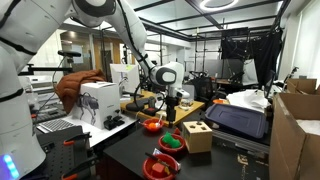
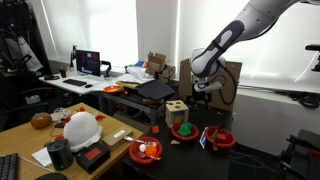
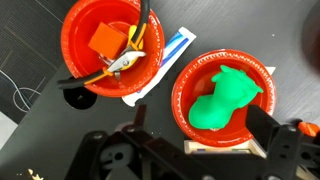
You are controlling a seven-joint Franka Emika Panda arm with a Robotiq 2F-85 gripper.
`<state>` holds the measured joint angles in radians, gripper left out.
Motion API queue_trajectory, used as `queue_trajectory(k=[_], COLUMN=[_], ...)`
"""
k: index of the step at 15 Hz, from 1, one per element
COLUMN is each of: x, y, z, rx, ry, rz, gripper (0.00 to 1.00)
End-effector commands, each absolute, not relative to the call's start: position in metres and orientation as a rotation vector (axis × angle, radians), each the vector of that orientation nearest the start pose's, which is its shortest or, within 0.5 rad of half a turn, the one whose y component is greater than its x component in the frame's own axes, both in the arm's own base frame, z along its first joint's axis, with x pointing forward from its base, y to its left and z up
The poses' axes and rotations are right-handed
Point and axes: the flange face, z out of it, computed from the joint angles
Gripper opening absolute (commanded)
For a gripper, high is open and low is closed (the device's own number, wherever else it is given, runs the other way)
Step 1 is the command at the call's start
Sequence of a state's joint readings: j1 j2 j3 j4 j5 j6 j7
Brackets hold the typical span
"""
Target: Remove the green toy from the red bowl
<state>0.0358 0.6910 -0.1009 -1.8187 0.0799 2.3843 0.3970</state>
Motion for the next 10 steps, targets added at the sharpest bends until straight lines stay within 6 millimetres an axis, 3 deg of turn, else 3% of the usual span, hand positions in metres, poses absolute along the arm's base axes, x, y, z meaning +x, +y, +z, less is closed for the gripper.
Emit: queue_trajectory(k=[1, 5, 10], x=[0.652, 0.662, 0.671], y=[-0.043, -0.04, -0.024], z=[0.131, 0.113, 0.101], rx=[-3.039, -3.001, -2.952], ry=[0.838, 0.891, 0.963], rz=[0.184, 0.191, 0.191], gripper=[1.0, 1.0, 1.0])
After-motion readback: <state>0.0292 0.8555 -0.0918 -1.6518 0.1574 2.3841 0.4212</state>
